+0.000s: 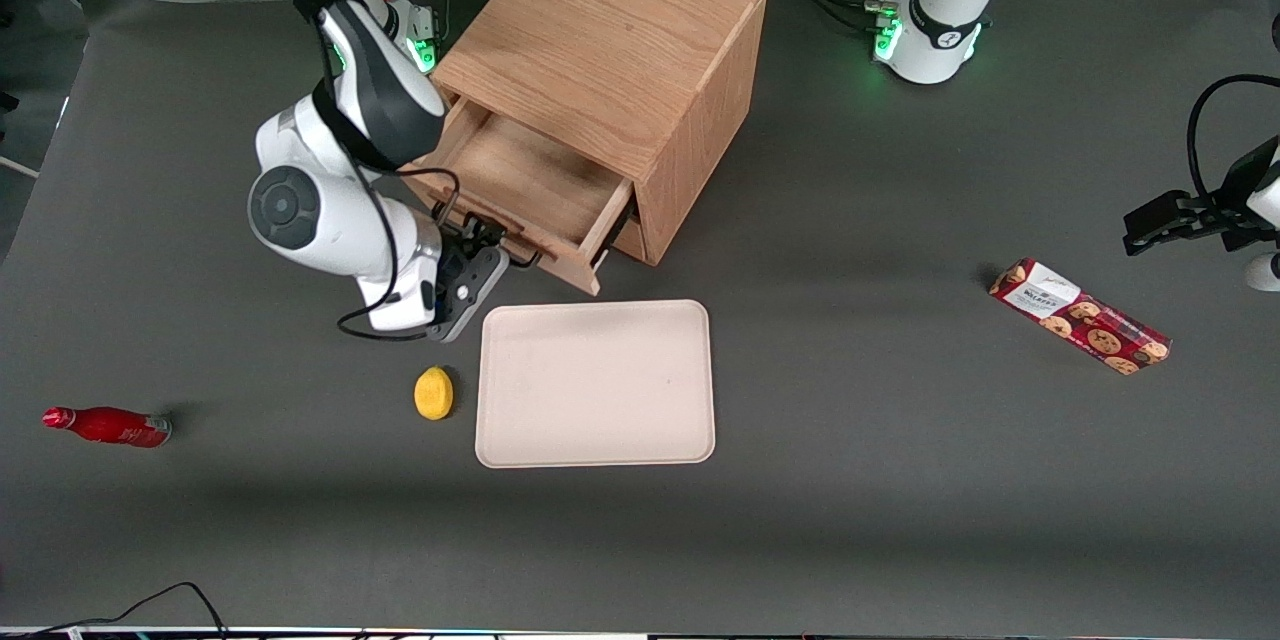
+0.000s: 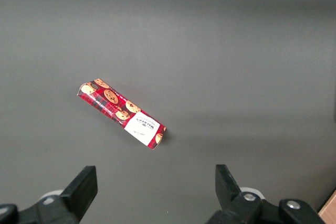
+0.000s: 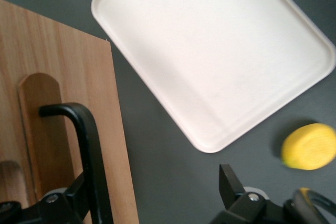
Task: Open upper drawer
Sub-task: 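Pull the upper drawer outward by its handle with the right gripper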
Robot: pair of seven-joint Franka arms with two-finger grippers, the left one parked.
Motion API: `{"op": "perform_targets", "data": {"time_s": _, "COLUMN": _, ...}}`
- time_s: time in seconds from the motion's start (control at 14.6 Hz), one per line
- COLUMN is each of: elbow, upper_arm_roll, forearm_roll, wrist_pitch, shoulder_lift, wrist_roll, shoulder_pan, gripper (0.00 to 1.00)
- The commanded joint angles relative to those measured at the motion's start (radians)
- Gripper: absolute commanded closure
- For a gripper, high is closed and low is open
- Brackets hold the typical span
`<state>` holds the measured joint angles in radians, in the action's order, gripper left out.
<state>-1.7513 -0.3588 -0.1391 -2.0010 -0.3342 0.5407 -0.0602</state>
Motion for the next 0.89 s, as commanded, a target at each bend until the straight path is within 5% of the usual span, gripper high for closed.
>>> {"op": "perform_targets", "data": {"time_s": 0.0, "elbow": 0.072, "upper_arm_roll": 0.059, "forearm_roll": 0.016, "wrist_pitch": 0.018, "shoulder_lift": -0.045, "wrist_roll": 0.103, "shoulder_pan": -0.003, "gripper": 0.00}}
{"op": "perform_targets", "data": {"time_s": 0.82, "elbow": 0.415, "upper_arm_roll": 0.175, "forearm_roll": 0.021, "wrist_pitch": 0.157, "shoulder_lift": -0.223, "wrist_roll": 0.200, "shoulder_pan": -0.004, "gripper": 0.00}}
